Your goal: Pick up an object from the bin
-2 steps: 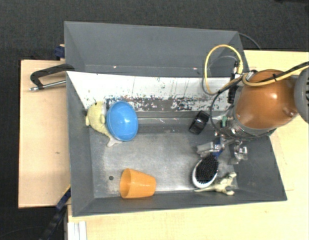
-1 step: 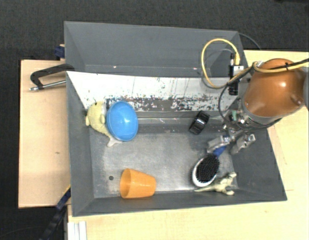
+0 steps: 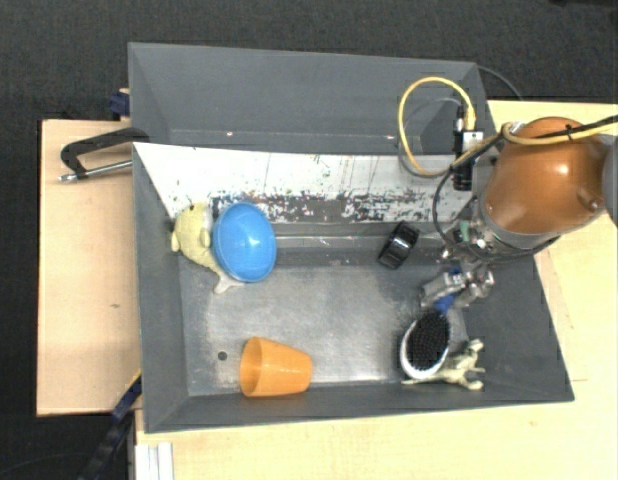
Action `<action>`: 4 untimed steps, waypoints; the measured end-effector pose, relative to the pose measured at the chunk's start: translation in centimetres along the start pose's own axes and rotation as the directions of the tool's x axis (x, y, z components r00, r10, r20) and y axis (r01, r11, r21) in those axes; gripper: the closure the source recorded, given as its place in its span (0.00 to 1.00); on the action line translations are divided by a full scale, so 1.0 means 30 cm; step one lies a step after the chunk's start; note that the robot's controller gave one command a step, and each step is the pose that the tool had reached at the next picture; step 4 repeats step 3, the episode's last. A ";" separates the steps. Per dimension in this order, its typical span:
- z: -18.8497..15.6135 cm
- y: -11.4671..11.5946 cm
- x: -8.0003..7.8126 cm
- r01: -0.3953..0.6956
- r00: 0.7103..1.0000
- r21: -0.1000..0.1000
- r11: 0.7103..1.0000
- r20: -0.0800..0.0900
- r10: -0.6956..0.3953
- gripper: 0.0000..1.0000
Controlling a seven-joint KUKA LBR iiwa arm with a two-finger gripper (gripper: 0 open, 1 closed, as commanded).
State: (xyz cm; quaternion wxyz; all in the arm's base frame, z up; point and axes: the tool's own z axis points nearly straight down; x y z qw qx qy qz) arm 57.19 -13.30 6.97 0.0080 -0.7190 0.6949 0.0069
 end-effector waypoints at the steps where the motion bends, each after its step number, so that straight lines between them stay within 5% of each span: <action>1: -0.143 -0.007 -0.010 -0.002 1.000 0.008 1.000 -0.018 0.003 1.00; 4: -0.309 -0.019 -0.025 -0.010 1.000 0.006 1.000 -0.019 0.010 1.00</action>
Offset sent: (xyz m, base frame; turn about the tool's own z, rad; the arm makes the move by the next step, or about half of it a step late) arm -0.0002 -0.0001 0.0397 0.0000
